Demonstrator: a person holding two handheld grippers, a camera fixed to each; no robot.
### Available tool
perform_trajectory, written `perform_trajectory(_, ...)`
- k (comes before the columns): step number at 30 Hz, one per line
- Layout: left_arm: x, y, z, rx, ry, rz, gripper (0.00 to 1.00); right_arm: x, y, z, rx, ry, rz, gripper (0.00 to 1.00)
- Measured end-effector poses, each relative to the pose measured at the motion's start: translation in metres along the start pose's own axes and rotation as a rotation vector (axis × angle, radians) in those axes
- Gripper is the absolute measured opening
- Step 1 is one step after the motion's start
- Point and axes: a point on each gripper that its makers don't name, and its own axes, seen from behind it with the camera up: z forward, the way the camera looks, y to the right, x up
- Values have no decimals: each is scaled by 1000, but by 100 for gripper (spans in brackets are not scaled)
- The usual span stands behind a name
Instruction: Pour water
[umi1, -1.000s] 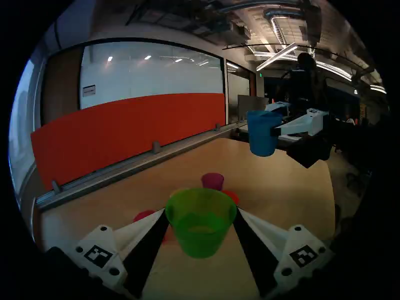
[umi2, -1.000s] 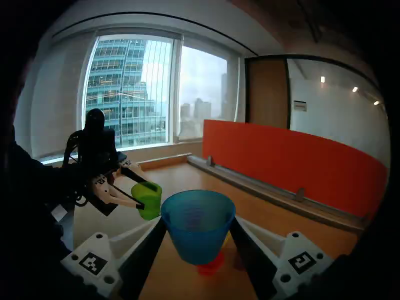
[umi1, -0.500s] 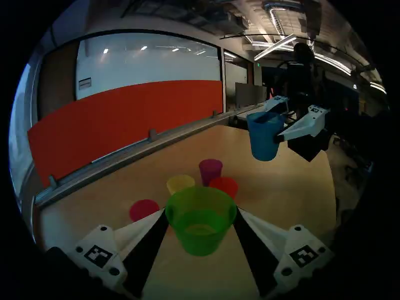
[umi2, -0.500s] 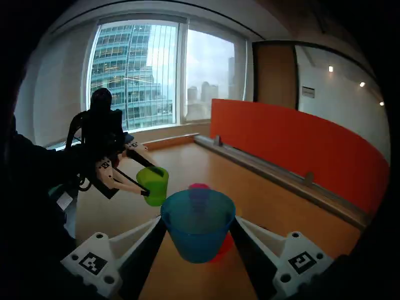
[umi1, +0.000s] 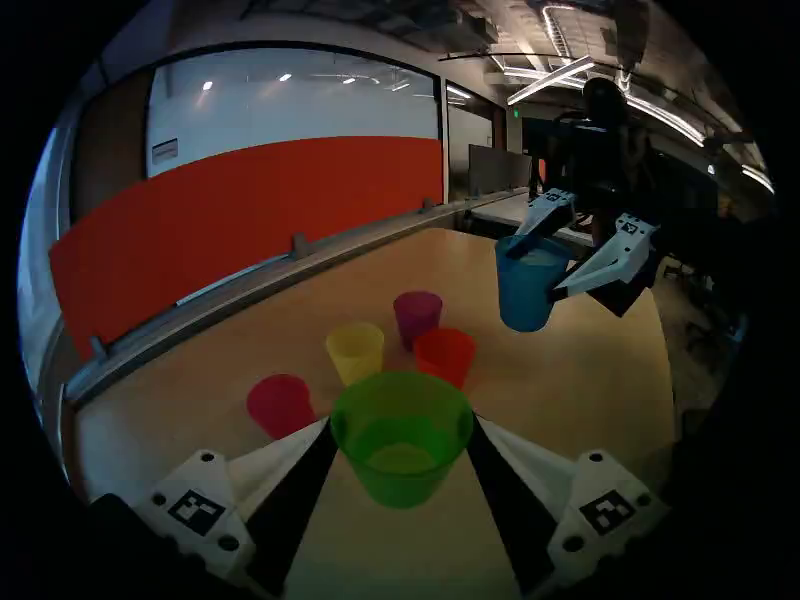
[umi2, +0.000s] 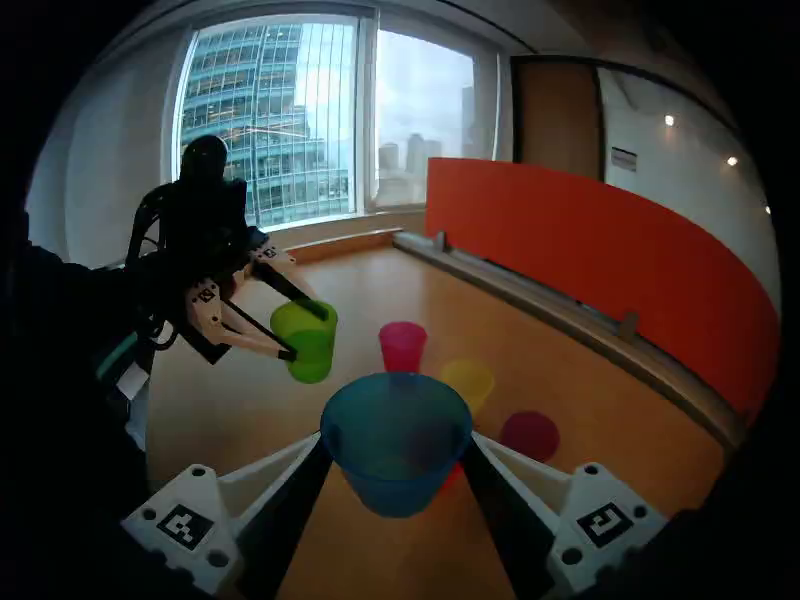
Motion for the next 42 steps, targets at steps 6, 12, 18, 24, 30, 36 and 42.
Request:
perform_trajectory(6, -9, 3, 4, -9, -36, 5, 87, -16, 0, 6, 5, -44, -8, 90)
perform_trajectory(12, -19, 5, 9, -22, -80, 18, 87, -34, -3, 12, 17, -95, -25, 90)
perform_trajectory(18, -29, 8, 16, -32, -116, 26, 87, -49, -8, 19, 37, -134, -36, 90)
perform_trajectory(24, -40, 10, 22, -44, -151, 23, 87, -62, -11, 24, 54, -166, -33, 90)
perform_trajectory(30, -49, 10, 28, -54, -183, 34, 87, -77, -11, 30, 60, -204, -38, 90)
perform_trajectory(36, -57, 13, 35, -69, -215, 45, 87, -89, -11, 35, 66, -234, -37, 90)
perform_trajectory(42, -67, 13, 41, -77, -245, 53, 87, -101, -12, 39, 72, -262, -45, 90)
